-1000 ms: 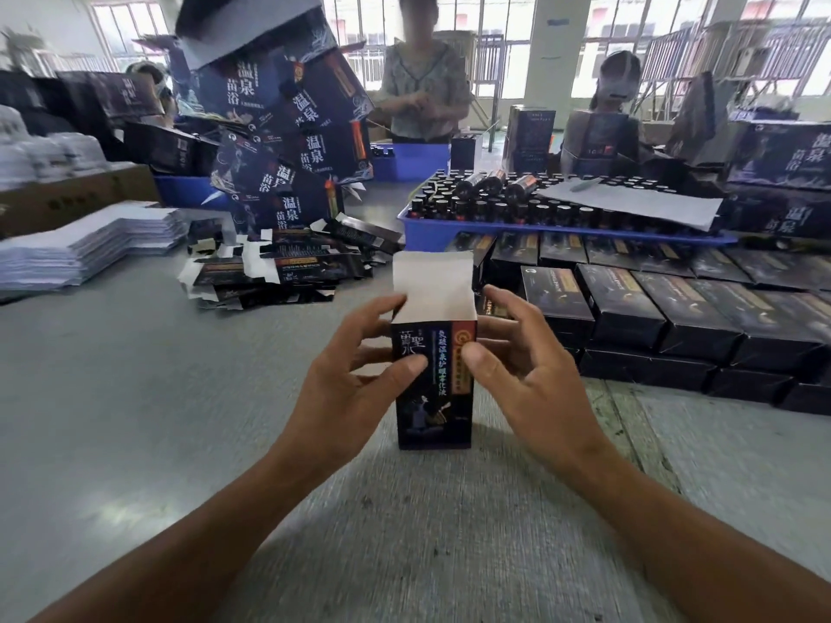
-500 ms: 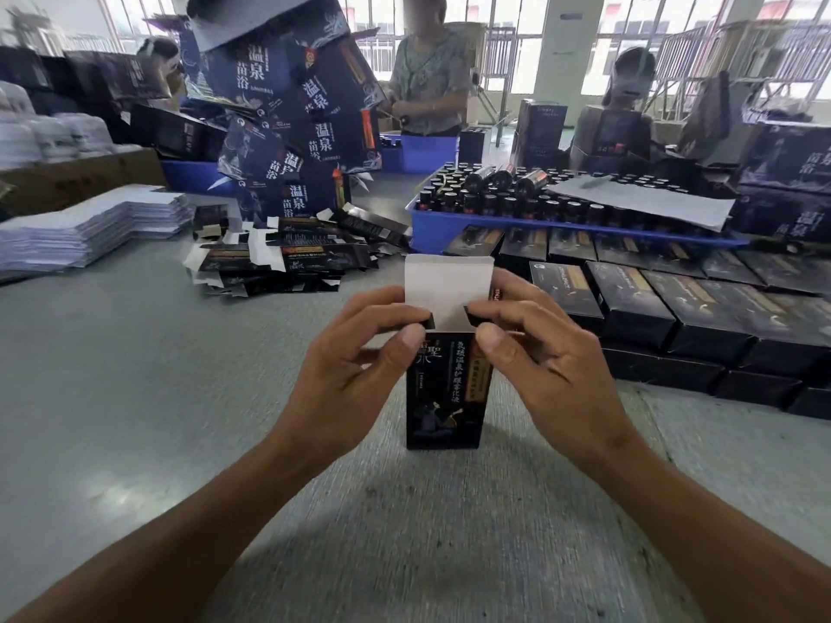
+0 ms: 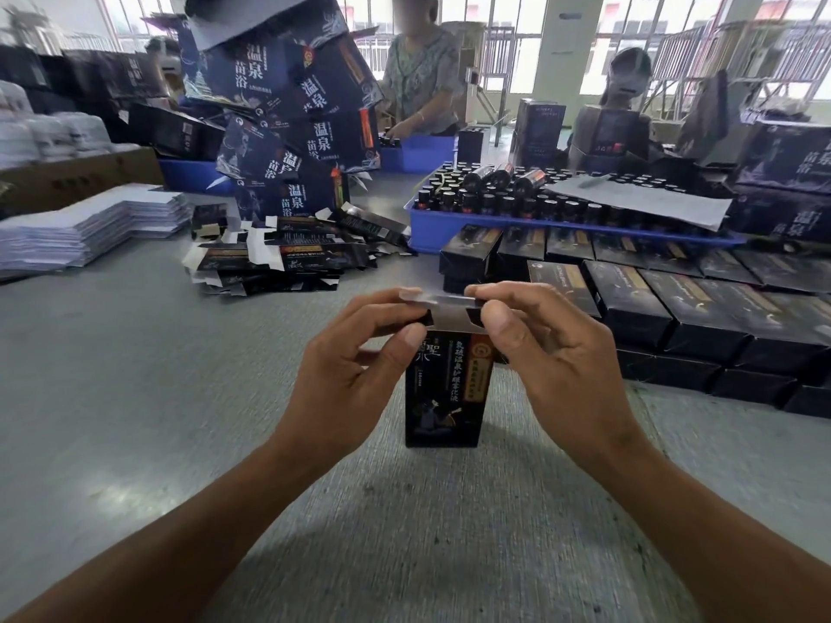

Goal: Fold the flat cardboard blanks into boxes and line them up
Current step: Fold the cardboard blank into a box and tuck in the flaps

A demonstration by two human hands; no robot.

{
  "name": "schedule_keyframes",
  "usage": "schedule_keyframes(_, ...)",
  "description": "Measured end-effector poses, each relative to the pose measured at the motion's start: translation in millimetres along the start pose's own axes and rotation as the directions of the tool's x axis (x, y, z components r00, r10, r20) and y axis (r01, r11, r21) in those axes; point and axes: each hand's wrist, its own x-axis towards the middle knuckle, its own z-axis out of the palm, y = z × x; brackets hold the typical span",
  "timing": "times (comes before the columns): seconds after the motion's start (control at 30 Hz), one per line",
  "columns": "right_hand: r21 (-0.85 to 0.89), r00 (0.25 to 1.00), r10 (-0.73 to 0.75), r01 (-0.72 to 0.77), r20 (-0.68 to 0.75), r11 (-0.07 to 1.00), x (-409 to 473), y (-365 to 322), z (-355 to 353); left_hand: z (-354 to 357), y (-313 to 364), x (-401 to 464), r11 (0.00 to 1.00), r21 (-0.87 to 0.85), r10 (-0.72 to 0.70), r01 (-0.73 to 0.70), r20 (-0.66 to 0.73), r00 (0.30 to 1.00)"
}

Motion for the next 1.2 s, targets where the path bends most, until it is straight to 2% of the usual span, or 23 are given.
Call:
schedule_keyframes(0.2,0.000,0.999,0.039,-0.039,-0.017,0.999,1,6,-1,0,1,-2,0.989,-0.111,-0.096,0.096,0.007,0.995)
schedule_keyframes(0.37,-0.004,1.000,0.022,-0.022,-0.014,1.000,-1,8,-2,3,1,-1,0.980,-0.160,-0.131,0.119,-0.067,0.989)
schedule_keyframes(0.7,-0.144,0.999,-0.032,0.030,-0.013,0.989,-5,22,-4,1,-4,-2,0.995,0.079,0.060,-0.059,-0.011,0.998)
schedule_keyframes(0.93,-0.132,0.999,0.032,-0.035,-0.022,0.991,-6,24,-5,1,1,2,0.999,0.008,0.044,-0.043,-0.013,0.999)
schedule_keyframes(1.1,-0.132,0.999,0.021,-0.027,-0.049,0.991,-7,22,-5,2,-1,1,0.967,0.195,0.155,-0.164,0.060,0.986)
schedule_keyframes(1.2,-0.126,0.999,0.023,-0.028,-0.041,0.992,-6,22,-6,0,-5,-1,0.954,0.230,0.175,-0.193,0.098,0.980)
